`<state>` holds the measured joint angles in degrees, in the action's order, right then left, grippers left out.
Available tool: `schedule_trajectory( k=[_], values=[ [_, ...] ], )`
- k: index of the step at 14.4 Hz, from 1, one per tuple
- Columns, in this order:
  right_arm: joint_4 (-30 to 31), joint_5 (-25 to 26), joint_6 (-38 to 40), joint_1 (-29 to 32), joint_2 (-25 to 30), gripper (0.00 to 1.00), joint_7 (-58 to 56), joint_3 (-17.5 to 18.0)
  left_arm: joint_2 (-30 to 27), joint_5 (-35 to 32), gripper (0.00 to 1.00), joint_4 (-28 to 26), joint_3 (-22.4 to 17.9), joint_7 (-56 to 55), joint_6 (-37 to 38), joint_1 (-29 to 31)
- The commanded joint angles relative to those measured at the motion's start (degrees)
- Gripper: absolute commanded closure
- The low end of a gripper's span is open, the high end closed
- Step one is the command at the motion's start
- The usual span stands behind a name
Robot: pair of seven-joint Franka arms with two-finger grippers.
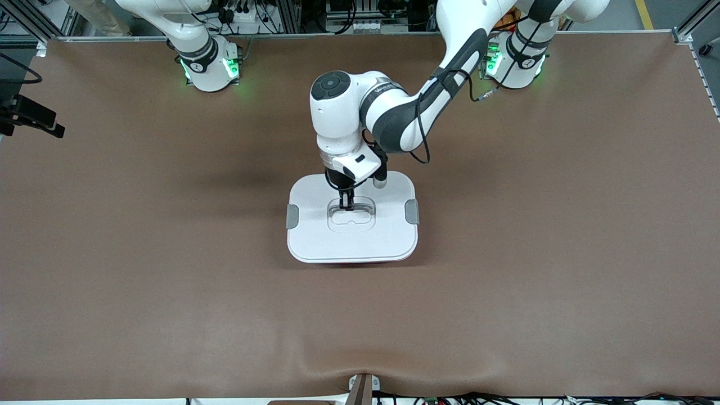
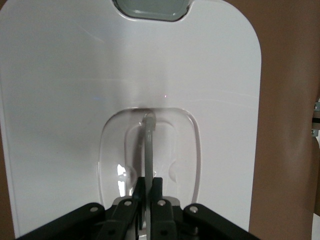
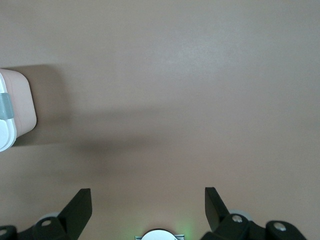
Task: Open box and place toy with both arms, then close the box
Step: 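Open the left gripper and lift it off the lid handle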
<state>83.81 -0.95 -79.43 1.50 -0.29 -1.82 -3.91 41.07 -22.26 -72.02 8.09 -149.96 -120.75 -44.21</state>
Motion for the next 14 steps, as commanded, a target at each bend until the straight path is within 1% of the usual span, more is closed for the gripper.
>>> schedule_trajectory(
  k=[1, 2, 9, 12, 14],
  values=[
    [-0.85, -0.37, 0.77, 0.0, -0.33, 0.0, 0.76, 0.13, -0.29, 0.82, 0.29, -0.4, -0.1, -1.03, -0.1, 0.26],
    [-0.85, -0.37, 0.77, -0.09, -0.24, 0.0, 0.76, 0.13, -0.29, 0.82, 0.0, -0.4, -0.1, -0.77, -0.1, 0.35],
    [-0.85, -0.37, 0.86, -0.18, -0.33, 0.0, 0.76, 0.13, -0.64, 0.73, 0.0, -0.14, -0.01, 0.28, -0.01, 1.23],
    [-0.85, -0.37, 0.95, -0.18, -0.33, 0.0, 0.76, 0.13, -1.95, 0.99, 0.0, -0.05, 0.17, 3.44, 0.52, 1.76],
    [-0.85, -0.37, 0.95, -0.18, -0.33, 0.0, 0.76, 0.13, -3.71, 3.7, 0.0, -0.05, 0.25, 7.55, 0.96, 2.98]
  ],
)
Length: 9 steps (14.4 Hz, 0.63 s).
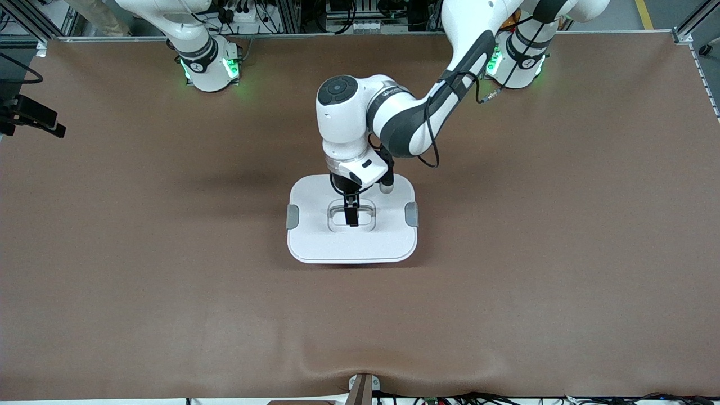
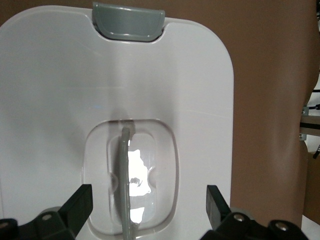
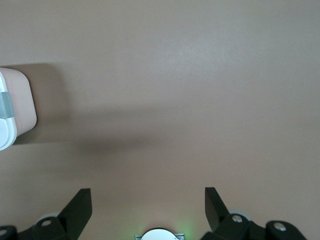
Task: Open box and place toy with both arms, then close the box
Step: 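Open the left gripper and lift it off the lid handle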
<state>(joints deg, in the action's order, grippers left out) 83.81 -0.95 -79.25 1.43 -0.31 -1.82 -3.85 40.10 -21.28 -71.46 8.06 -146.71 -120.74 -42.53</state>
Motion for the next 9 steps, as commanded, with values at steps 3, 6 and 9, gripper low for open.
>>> schedule_trajectory(
  k=[3, 6, 9],
  values=[
    [-0.85, -0.37, 0.77, 0.06, -0.22, 0.0, 0.85, 0.07, -6.42, 6.59, 0.0, -0.52, 0.46, 11.94, 4.53, 3.24],
    [-0.85, -0.37, 0.77, 0.15, -0.22, 0.0, 0.85, 0.07, -10.11, 11.86, 0.0, -0.52, 0.46, 22.04, 8.4, 6.31],
    [-1.2, -0.46, 0.77, 0.41, -0.22, 0.0, 0.24, -0.1, -13.19, 16.0, 0.0, -0.52, 0.46, 31.54, 12.18, 10.26]
  ],
)
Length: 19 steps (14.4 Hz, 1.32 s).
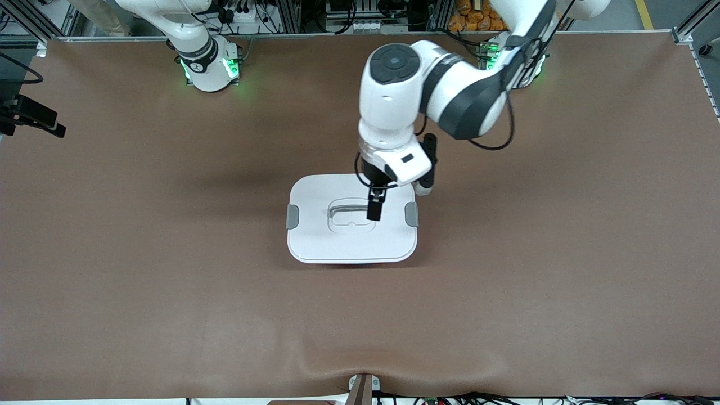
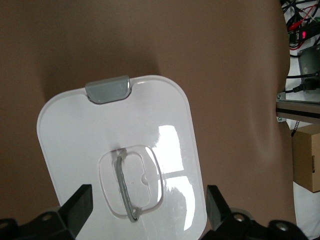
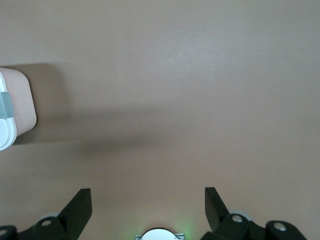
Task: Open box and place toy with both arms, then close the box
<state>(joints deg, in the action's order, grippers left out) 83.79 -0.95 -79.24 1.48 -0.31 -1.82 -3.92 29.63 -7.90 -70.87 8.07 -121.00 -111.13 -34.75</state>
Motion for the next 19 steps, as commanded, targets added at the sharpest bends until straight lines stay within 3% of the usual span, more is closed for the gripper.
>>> schedule_trajectory(
  k=[1, 12, 19],
  values=[
    [-1.17, -0.2, 0.75, 0.28, -0.22, 0.0, 0.41, -0.03, -3.52, 2.71, 0.0, -1.11, 0.45, 10.12, 4.33, 3.63],
    [-1.44, -0.72, 2.42, 0.01, -0.04, 0.0, 0.67, 0.14, -11.96, 5.18, 0.0, -1.38, 0.54, 56.61, 26.12, 18.48],
    [-1.52, -0.46, 1.54, 0.28, -0.04, 0.0, 0.67, 0.05, -16.09, 7.11, 0.0, -1.64, 0.54, 82.21, 32.99, 27.71]
  ],
)
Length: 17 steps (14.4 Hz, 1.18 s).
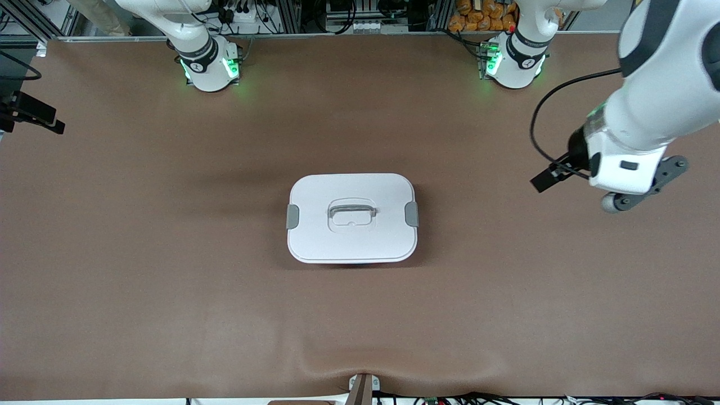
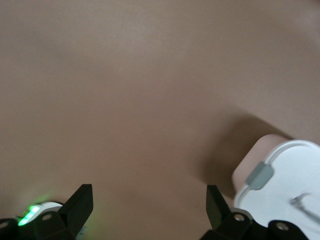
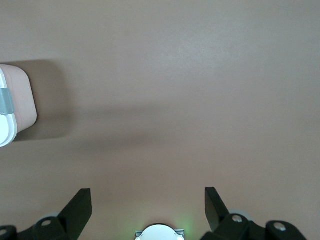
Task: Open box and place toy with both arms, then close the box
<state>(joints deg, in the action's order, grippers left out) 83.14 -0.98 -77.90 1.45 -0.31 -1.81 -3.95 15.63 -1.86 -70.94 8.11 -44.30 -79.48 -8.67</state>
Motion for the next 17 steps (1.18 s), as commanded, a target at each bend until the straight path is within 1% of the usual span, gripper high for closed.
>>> schedule_trajectory(
  k=[1, 5, 8, 10, 11, 12, 14, 15, 17],
  values=[
    [-0.88, -0.43, 0.21, 0.4, -0.05, 0.0, 0.58, 0.0, -2.62, 1.07, 0.0, -1.66, 0.5, 8.76, 1.34, 2.95],
    [-0.88, -0.6, 0.21, 0.13, -0.13, 0.0, 0.67, 0.09, -4.19, 1.07, 0.0, -2.89, 0.42, 22.92, 1.43, 7.61],
    [-0.88, -0.43, 0.3, 0.05, -0.13, 0.0, 0.58, 0.09, -6.13, 1.16, 0.0, -5.61, 0.42, 29.34, 1.35, 10.16],
    [-0.88, -0.43, 0.38, -0.04, -0.13, 0.0, 0.32, 0.09, -7.01, 1.16, 0.0, -6.92, -0.02, 31.9, 1.26, 10.69],
    [-0.88, -0.43, 0.3, -0.22, -0.13, 0.0, 0.32, 0.09, -8.67, 1.16, 0.0, -8.76, -0.28, 33.22, 0.73, 10.69],
    [-0.88, -0.43, 0.3, -0.3, -0.13, 0.0, 0.32, 0.17, -11.21, 1.07, 0.0, -12.35, -0.37, 33.67, -0.84, 10.61],
    [-0.88, -0.43, 0.3, -0.39, -0.13, 0.0, 0.32, 0.17, -17.53, 1.07, 0.0, -21.57, -1.77, 34.28, -7.15, 10.26],
    [-0.88, -0.43, 0.3, -0.39, -0.13, 0.0, 0.32, 0.17, -19.04, 1.07, 0.0, -23.53, -1.96, 35.59, -8.31, 10.25],
    [-0.88, -0.43, 0.3, -0.39, -0.13, 0.0, 0.32, 0.17, -19.67, 1.07, 0.0, -23.9, -1.96, 36.48, -8.32, 10.17]
  ],
)
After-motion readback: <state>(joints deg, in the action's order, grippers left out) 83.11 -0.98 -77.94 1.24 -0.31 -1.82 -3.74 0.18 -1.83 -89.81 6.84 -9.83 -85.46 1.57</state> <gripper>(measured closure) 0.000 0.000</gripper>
